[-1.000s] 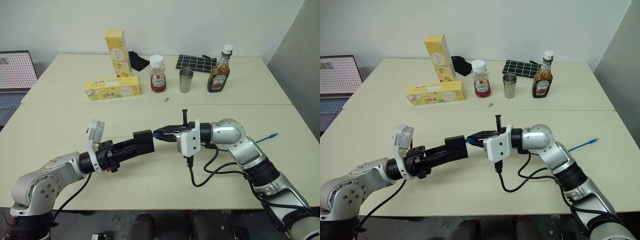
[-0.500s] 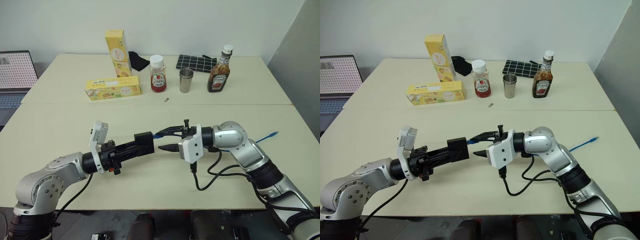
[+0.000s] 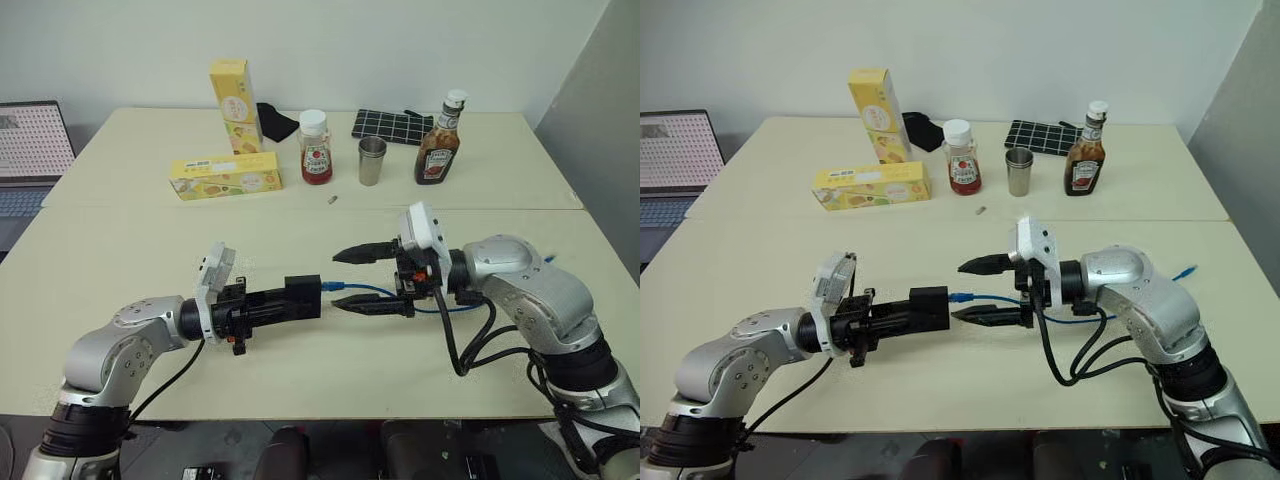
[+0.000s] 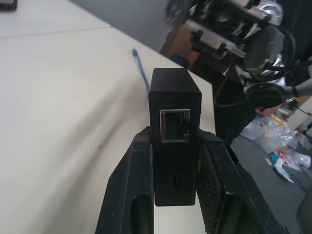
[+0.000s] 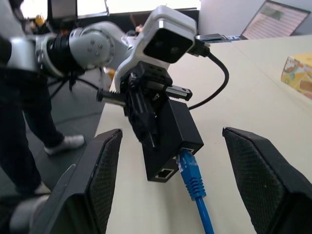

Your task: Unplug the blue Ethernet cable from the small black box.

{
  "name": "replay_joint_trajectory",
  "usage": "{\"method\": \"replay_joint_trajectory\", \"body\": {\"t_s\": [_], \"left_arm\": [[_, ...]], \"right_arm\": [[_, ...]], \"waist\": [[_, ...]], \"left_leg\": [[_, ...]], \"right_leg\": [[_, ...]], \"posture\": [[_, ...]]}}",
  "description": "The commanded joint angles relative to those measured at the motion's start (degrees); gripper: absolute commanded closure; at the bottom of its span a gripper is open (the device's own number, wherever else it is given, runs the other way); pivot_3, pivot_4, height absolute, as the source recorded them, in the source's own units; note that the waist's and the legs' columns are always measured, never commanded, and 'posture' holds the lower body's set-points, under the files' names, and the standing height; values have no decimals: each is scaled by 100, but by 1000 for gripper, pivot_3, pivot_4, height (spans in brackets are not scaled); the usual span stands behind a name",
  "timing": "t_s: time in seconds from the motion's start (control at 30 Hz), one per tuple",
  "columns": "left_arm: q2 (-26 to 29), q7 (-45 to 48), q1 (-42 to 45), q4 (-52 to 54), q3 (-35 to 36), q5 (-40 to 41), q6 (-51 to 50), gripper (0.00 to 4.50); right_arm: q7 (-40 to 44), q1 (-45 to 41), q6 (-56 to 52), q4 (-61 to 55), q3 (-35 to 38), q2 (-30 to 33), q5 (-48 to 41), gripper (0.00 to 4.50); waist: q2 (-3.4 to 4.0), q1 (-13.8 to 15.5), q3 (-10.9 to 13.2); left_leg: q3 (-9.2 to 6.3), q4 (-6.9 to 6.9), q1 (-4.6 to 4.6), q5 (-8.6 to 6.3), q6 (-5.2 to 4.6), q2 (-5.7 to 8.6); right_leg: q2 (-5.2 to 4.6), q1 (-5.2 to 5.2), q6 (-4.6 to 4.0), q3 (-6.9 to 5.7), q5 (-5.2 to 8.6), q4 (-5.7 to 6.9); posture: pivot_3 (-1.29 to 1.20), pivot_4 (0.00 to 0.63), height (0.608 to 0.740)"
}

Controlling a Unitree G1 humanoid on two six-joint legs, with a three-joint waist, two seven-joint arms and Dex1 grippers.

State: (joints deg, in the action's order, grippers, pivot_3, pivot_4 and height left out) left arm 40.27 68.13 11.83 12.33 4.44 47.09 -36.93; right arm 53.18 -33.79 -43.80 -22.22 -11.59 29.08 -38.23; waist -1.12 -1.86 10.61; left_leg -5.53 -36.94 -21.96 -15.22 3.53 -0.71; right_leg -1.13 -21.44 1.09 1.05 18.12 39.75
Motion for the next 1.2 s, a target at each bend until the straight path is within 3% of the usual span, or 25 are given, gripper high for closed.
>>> {"method": "replay_joint_trajectory", "body": {"t_s": [0.03, 0.3, 0.93, 1.03, 1.2], "left_arm": [[-72, 313, 42, 4, 20, -49, 316, 3721], [-137, 513, 37, -178, 6, -198, 519, 3721], [-119, 671, -64, -299, 98, -338, 764, 3721], [-119, 687, -83, -306, 92, -358, 794, 3721], [-103, 721, -84, -334, 65, -400, 849, 3721]], "right_arm": [[-526, 81, -619, -192, 248, -176, -417, 1023], [-994, 136, -1326, -126, 426, -447, -882, 1023], [-743, 52, -1023, 35, -24, -342, -406, 1023], [-721, 37, -1037, 92, 4, -371, -419, 1435], [-632, 35, -1071, 132, 33, -350, -452, 2596]], "waist": [[1, 4, 1], [2, 2, 1], [2, 1, 1], [2, 2, 1], [2, 1, 2]], "left_leg": [[0, 0, 0, 0, 0, 0], [3, 0, -6, 0, -1, 1], [8, 1, -8, -1, -1, 2], [7, 1, -8, -1, -1, 2], [6, 1, -8, -1, -1, 2]], "right_leg": [[0, 0, 0, 1, 0, -1], [2, 0, 1, -3, 0, -7], [6, 0, 1, -6, 1, -11], [6, 0, 1, -6, 0, -11], [5, 0, 1, -6, 0, -12]], "posture": [[0, 150, 740], [0, 150, 740], [0, 150, 740], [0, 150, 740], [0, 150, 740]]}}
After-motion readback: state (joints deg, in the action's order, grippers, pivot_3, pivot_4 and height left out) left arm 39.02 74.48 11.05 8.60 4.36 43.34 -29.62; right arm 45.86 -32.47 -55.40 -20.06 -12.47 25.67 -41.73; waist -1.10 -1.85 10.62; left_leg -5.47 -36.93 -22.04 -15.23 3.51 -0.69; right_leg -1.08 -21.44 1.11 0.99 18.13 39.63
